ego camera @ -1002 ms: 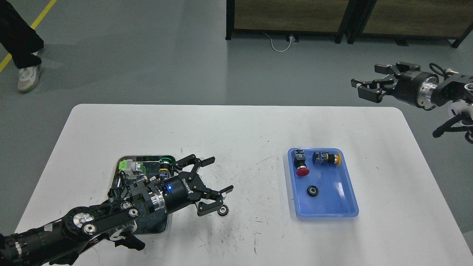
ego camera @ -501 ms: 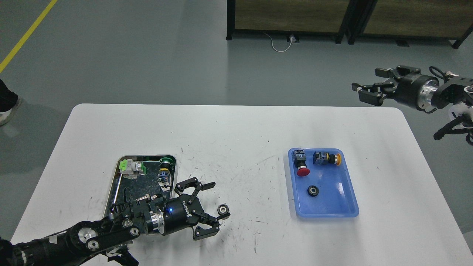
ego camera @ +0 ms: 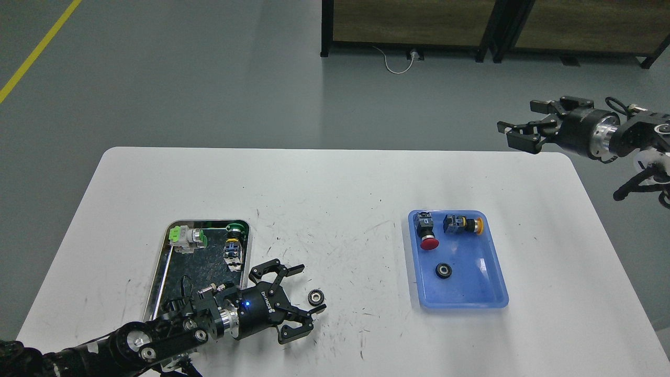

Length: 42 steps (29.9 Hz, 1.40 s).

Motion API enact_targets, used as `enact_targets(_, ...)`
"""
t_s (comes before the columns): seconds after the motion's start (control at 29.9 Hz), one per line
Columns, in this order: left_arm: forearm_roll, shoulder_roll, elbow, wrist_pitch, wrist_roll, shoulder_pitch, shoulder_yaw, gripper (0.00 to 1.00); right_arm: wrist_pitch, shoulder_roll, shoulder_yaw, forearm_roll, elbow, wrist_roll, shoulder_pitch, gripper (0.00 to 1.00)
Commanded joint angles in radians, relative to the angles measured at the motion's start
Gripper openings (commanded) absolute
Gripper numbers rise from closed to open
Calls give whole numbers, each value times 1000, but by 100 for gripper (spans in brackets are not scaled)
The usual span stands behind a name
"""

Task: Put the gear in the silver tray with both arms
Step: 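Close the left gripper around the black gear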

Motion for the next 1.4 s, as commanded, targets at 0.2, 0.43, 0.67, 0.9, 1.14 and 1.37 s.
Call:
enact_targets(0.2, 0, -2, 5, -3, 0, 5, 13, 76, 0, -1, -5, -3, 0, 0, -5, 89)
enact_targets(0.43, 0, -3, 11, -3, 0, 5, 27, 71, 0, -1, -6, -3, 1, 0, -6, 89)
enact_targets(0.67, 0, -3, 11, -3, 0, 3, 27, 65, 0, -1, -6, -7, 1, 0, -8, 89)
enact_targets(0.9, 0, -8, 11, -5, 0, 2, 27, 62, 0, -1, -6, -8, 1, 0, -8, 89)
enact_targets(1.14, 1, -17, 11, -6, 0, -1, 44, 59, 0, -2, -8, -10, 1, 0, -8, 89)
enact_targets(1.37, 1, -17, 13, -6, 0, -1, 45, 55, 0, -4, -8, -10, 1, 0, -9, 89)
